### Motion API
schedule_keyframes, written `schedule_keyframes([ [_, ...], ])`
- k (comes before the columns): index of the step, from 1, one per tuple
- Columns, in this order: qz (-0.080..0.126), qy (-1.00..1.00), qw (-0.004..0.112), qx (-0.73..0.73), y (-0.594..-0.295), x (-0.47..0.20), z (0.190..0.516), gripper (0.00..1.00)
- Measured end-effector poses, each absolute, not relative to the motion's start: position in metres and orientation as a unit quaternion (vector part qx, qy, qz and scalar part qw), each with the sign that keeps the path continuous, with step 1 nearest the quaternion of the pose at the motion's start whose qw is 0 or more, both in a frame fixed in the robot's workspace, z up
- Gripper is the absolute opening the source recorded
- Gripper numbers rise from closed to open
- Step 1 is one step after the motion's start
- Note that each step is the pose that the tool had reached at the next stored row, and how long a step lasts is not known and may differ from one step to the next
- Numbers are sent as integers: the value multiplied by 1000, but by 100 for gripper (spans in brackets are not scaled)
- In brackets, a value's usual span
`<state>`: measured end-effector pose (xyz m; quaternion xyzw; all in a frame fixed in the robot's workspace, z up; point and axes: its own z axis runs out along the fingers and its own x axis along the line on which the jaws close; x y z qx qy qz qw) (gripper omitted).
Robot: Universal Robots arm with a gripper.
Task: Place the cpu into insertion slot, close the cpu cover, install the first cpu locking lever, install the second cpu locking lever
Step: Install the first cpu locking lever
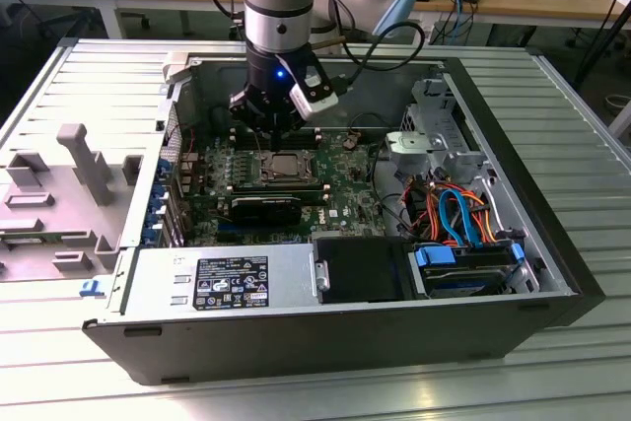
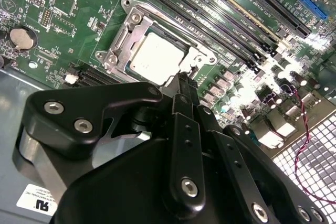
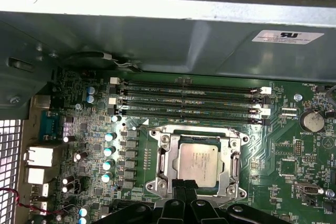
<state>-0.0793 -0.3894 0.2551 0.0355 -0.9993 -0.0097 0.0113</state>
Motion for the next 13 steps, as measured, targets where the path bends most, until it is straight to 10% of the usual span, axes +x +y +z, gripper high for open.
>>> schedule_keyframes([
  [13, -10, -999, 11, 35, -389, -85, 255, 11],
])
